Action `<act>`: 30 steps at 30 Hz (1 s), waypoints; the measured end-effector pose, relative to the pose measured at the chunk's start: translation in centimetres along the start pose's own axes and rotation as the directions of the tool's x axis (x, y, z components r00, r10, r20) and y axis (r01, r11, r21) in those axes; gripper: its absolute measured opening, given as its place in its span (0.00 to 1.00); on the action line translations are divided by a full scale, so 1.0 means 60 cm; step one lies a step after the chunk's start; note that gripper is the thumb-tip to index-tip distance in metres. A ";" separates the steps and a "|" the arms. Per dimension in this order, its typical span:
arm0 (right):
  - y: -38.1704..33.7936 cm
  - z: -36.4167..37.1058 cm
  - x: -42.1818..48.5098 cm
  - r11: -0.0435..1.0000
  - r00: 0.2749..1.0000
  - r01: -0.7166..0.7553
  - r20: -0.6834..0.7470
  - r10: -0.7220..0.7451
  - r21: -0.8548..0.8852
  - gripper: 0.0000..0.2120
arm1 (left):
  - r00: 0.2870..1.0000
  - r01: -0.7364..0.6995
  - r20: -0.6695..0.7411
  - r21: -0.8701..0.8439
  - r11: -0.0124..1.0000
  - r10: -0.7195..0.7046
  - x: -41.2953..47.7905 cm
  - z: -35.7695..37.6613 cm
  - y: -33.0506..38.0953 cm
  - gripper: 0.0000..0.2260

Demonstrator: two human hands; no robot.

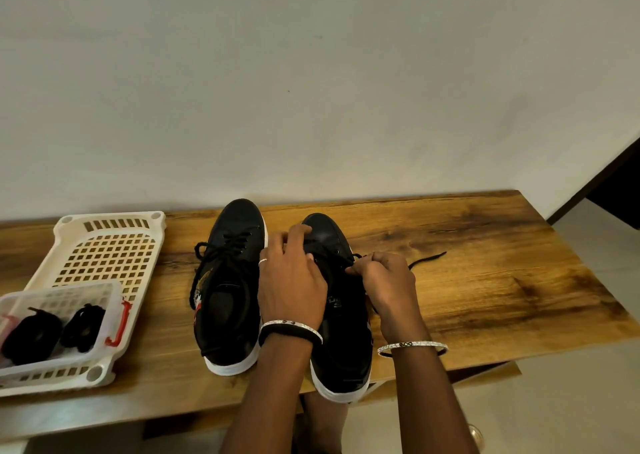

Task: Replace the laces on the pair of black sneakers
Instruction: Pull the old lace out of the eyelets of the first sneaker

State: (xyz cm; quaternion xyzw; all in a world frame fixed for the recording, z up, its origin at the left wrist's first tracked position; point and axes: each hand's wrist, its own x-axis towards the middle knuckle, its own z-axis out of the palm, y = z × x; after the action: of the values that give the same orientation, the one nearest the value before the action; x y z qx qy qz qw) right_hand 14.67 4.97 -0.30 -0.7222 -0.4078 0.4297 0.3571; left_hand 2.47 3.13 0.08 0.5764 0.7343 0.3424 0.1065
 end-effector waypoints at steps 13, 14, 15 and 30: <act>-0.001 0.010 -0.002 0.995 0.999 0.038 -0.013 -0.040 -0.088 0.06 | 0.981 -0.063 0.194 0.234 0.970 0.016 -0.002 0.020 -0.001 0.10; -0.001 0.008 -0.002 0.997 0.999 0.030 -0.009 -0.031 -0.071 0.06 | 0.979 -0.060 0.202 0.225 0.972 0.014 -0.002 0.021 -0.002 0.08; 0.000 0.006 -0.002 0.998 1.000 0.022 -0.004 -0.022 -0.051 0.06 | 0.981 -0.063 0.193 0.199 0.978 0.024 -0.002 0.024 -0.006 0.06; 0.004 0.005 -0.002 1.000 1.000 0.011 0.014 -0.011 0.016 0.04 | 0.975 0.219 0.157 -0.584 0.781 -0.156 0.013 0.018 -0.012 0.01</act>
State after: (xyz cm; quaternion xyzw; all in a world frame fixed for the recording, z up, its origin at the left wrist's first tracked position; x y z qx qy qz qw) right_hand 14.39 4.81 -0.56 -0.7141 -0.4107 0.4360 0.3622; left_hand 2.27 4.20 -0.96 0.4535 0.6362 0.5149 0.3528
